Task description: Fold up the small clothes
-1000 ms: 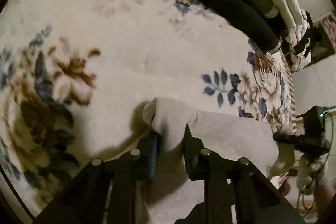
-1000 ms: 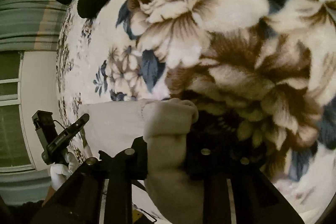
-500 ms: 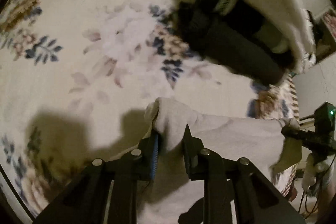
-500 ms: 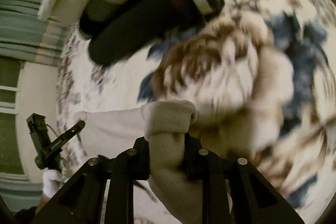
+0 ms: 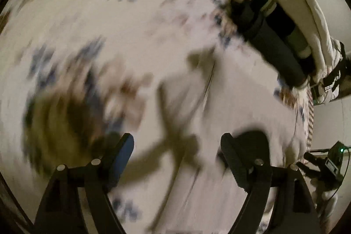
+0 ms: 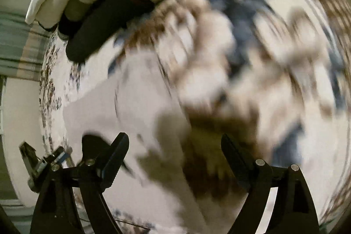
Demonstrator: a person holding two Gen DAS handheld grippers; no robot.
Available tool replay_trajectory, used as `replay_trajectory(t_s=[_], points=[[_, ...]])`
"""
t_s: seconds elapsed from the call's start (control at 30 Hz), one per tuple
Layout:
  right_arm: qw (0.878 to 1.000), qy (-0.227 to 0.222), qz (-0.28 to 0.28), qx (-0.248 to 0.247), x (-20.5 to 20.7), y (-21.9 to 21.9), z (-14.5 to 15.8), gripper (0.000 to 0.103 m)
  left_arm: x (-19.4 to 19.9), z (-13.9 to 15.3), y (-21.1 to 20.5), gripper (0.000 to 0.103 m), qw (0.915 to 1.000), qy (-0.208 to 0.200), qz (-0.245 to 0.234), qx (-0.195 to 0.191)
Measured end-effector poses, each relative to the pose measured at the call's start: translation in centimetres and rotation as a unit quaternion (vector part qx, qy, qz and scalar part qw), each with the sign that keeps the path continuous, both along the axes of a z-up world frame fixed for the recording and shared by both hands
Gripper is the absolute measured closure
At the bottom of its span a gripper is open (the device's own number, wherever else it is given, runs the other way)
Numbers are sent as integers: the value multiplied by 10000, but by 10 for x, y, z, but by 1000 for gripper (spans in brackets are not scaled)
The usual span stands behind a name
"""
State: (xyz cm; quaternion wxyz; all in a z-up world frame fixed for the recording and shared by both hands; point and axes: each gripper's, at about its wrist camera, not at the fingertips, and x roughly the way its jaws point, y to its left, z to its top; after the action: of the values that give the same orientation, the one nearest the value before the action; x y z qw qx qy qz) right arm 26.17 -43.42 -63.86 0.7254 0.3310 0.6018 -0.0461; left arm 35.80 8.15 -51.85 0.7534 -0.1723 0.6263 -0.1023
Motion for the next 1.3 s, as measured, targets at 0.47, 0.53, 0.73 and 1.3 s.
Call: replay_trajectory(t_s=[0.47, 0.53, 0.73, 1.3], points=[[9846, 683, -957, 1296, -129, 56, -75, 97, -106, -53, -13, 86, 9970, 702, 297, -102], [9866, 611, -916, 1208, -133, 61, -68, 96, -109, -48, -11, 99, 9976, 589, 331, -160], [9906, 784, -852, 726, -138, 45, -51, 97, -113, -53, 4, 99, 9959, 825, 360, 19], [9905, -237, -1199, 625, -24, 2, -14, 40, 10, -27, -38, 42, 9898, 447, 785, -1097]])
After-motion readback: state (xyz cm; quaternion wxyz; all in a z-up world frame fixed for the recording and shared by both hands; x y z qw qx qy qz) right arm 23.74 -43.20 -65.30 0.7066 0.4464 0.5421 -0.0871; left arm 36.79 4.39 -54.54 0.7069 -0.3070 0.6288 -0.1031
